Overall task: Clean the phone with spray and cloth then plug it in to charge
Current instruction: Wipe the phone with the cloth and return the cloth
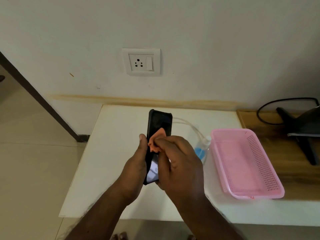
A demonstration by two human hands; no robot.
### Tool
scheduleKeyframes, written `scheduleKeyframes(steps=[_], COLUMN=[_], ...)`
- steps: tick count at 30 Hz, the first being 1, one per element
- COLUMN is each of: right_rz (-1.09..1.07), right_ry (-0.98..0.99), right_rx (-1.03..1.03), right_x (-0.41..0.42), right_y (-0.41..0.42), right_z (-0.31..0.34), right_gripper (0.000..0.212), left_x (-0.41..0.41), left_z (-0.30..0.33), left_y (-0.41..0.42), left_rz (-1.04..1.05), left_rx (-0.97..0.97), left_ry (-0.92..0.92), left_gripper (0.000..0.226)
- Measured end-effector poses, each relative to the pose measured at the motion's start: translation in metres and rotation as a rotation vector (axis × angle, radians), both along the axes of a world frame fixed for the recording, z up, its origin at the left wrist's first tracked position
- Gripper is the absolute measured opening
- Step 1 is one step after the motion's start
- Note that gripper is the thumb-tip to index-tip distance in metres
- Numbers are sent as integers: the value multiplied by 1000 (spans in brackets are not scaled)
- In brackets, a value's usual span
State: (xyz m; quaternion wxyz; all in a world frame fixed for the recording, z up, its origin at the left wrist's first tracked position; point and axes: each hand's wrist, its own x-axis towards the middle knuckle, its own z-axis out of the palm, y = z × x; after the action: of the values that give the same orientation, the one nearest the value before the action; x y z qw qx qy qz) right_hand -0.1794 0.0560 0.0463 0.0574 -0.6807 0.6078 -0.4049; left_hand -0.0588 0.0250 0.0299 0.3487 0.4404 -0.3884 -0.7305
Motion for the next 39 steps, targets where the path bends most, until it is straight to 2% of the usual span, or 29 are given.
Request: scheduleKeyframes(steps=[2, 4, 7, 11, 15, 17, 21, 23, 26, 30, 34, 39], right_rz=[14, -74, -185, -127, 46, 111, -95, -134, -85, 33, -21, -78], right_ry=[14, -22, -75, -90, -11, -85, -74, -124, -111, 1, -15, -88], right_rx=[-55, -86, -49, 10, 40, 69, -28, 7, 53, -21, -62, 28], right_x=[0, -10, -26, -16, 7, 6, -20, -25, -14, 8, -7, -19], right_y=[0, -4, -10, -7, 1, 0, -8, -10, -6, 4, -3, -7], right_z=[2, 7, 10, 6, 3, 2, 10, 9, 4, 4, 8, 7], right_gripper=[30, 31, 26, 27, 38, 40, 30, 27, 28, 33, 32, 28], left_x=[0, -4, -7, -3, -3, -6, -13, -10, -4, 2, -7, -10], left_z=[-1, -2, -2, -3, 4, 3, 1, 0, -1, 6, 2, 1], left_y=[1, 4, 8, 4, 0, 2, 9, 8, 2, -2, 6, 6], left_rz=[-29, -86, -100, -44, 23, 8, -18, 33, 50, 86, -17, 19], left_rx=[-9, -30, -7, -17, 13, 12, 1, 17, 23, 33, -30, -30], left_ry=[-45, -50, -33, -36, 38, 9, -61, -46, 3, 58, 14, 44], left_gripper=[68, 74, 67, 73, 58, 57, 74, 68, 64, 58, 60, 64])
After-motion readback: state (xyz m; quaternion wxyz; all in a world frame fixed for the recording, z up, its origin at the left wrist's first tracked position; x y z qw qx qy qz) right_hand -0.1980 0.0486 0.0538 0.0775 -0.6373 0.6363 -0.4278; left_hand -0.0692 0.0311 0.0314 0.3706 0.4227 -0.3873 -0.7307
